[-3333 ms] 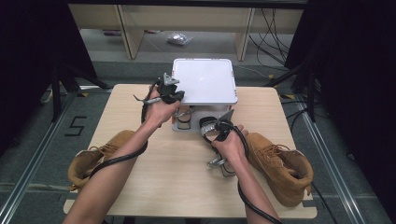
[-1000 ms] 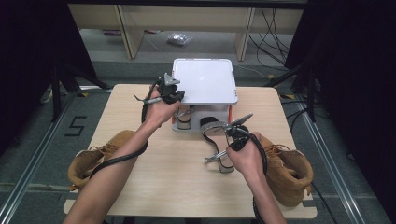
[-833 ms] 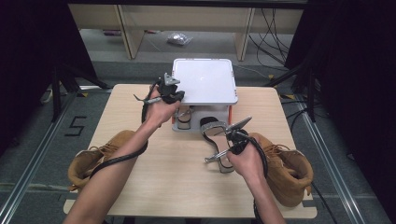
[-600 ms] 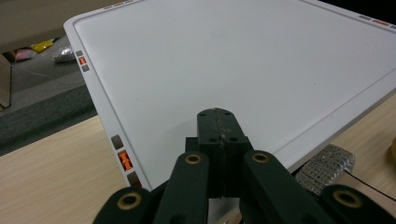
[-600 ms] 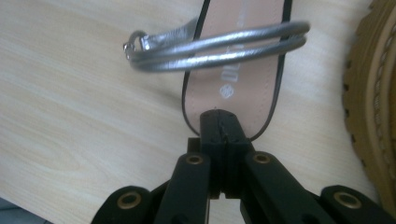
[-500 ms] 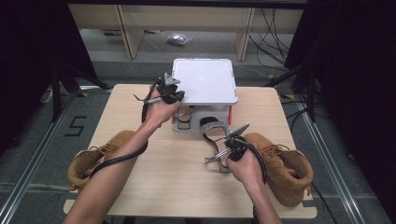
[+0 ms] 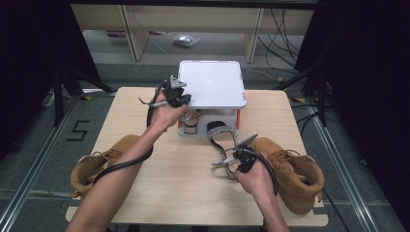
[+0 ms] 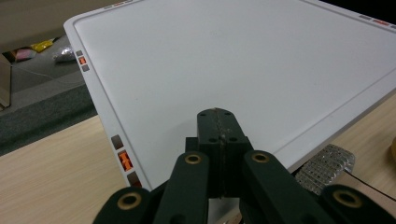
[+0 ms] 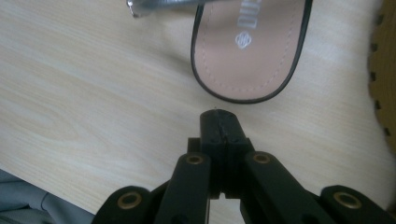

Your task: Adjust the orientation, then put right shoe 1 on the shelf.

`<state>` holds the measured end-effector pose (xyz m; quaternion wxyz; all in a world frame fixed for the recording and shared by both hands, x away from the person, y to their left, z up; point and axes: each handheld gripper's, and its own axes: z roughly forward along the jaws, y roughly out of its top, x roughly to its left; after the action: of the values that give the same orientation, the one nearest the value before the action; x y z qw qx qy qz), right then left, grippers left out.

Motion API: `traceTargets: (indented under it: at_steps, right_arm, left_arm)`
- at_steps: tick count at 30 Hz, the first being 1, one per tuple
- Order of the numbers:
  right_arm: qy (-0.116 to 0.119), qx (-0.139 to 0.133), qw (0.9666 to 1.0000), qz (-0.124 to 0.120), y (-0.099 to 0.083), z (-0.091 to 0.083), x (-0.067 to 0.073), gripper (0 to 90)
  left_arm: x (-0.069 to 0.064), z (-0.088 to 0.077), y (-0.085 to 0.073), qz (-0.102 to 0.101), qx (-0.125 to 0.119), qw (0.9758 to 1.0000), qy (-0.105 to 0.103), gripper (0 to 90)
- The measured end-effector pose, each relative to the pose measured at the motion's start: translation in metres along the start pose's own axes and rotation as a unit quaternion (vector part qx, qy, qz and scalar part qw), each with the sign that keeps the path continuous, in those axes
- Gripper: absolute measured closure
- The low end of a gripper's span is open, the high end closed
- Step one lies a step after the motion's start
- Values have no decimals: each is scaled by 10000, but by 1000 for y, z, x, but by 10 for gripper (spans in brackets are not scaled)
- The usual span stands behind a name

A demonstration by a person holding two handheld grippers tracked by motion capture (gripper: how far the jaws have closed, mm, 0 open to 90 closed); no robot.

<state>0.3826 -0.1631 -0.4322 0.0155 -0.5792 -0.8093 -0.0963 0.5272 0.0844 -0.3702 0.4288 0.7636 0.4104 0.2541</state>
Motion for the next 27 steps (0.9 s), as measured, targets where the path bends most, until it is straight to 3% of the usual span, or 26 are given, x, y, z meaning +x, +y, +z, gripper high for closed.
traceTargets:
  at_steps: [5, 10, 11, 13, 14, 15, 16, 17, 24, 26, 27]
  right_arm:
    - [26, 138, 9999, -34, -1, 8, -1, 900]
    - [6, 80, 10000, 48, 1, 16, -3, 900]
    - [31, 182, 9998, 40, 2, 16, -4, 900]
    - [2, -34, 9998, -185, 3, 19, -7, 900]
    - [11, 138, 9999, 51, 3, 18, -4, 900]
    - [-4, 59, 9999, 88, 4, 19, -4, 900]
    - [-61, 14, 10000, -23, 4, 20, -7, 900]
    - [-50, 139, 9999, 47, 5, 18, -6, 900]
    - [8, -3, 10000, 61, 7, 19, -5, 900]
    - [37, 38, 9999, 93, 7, 18, -5, 900]
    - [53, 68, 9999, 62, 8, 19, -6, 900]
  left_arm:
    - [0, 0, 0, 2, -3, 10000, 2, 896]
    - [0, 1, 0, -21, -45, 10000, -18, 896]
    - [0, 1, 0, -16, -43, 10000, -19, 896]
    - [0, 1, 0, -17, -46, 10000, -22, 896]
    - [2, 0, 0, 64, 28, 10000, -34, 896]
    - [1, 0, 0, 55, 20, 10000, -35, 896]
    - [2, 0, 0, 56, 25, 10000, -36, 896]
    - [1, 0, 0, 50, 21, 10000, -36, 896]
    - [0, 0, 0, -10, 4, 10000, -8, 896]
    - [1, 0, 0, 58, 36, 10000, -30, 896]
    - [0, 0, 0, -2, 9, 10000, -13, 896]
